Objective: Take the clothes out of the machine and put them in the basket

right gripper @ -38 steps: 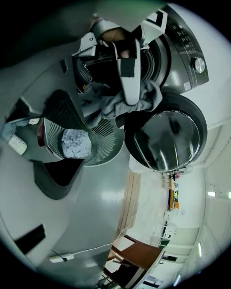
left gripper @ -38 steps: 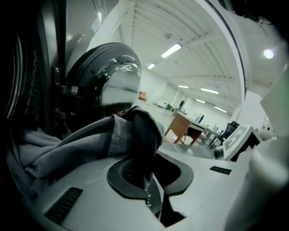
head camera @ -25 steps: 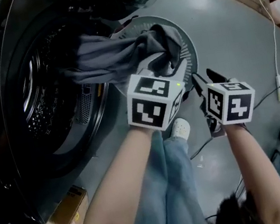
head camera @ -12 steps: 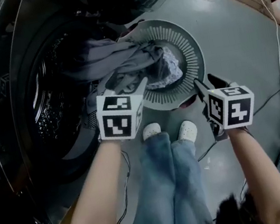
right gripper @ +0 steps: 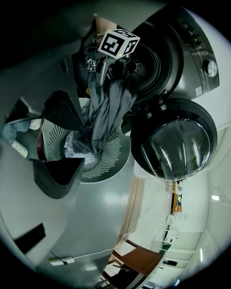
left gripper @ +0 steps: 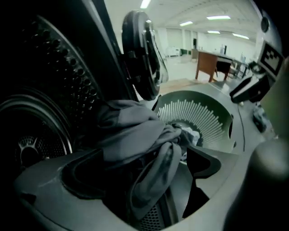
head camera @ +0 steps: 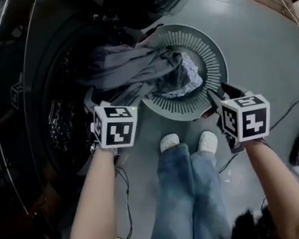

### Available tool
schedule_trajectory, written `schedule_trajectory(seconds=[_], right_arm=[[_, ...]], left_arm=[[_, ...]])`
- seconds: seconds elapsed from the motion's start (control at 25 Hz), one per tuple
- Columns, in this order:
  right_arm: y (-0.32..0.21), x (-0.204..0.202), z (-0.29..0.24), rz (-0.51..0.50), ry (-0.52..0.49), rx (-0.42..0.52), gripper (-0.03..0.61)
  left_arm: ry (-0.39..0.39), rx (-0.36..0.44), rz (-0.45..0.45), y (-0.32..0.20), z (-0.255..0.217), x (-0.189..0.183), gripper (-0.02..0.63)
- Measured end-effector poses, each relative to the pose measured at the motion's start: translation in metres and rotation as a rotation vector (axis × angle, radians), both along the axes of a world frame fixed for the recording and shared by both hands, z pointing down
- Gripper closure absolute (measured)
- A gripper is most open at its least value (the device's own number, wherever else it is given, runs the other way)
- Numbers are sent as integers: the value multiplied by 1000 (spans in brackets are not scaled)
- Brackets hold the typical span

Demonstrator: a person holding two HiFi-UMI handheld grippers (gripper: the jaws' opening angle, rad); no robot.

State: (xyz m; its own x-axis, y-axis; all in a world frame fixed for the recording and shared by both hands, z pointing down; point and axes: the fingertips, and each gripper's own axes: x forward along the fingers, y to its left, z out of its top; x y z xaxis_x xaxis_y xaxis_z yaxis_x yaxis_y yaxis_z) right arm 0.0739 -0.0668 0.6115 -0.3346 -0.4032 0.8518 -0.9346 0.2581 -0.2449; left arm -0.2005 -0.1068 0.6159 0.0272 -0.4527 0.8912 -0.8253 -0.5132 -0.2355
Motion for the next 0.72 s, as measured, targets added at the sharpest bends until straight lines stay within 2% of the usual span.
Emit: schedule_trajectory(seconds=[0.12, 0.36, 0.52, 0.72], right_arm=[[-3, -4, 4, -10, 3, 1, 390], [-2, -9, 20, -26, 8, -15, 390], [1, -17, 33, -27, -6, -25, 390], [4, -24, 40, -21, -23, -32, 391]], left_arm=[[-139, -30, 104, -2, 19, -11, 53], [-288, -45, 95, -27, 46, -45, 46], [-336, -13, 112, -40, 60, -45, 46], [-343, -44, 95, -49, 74, -41, 46]])
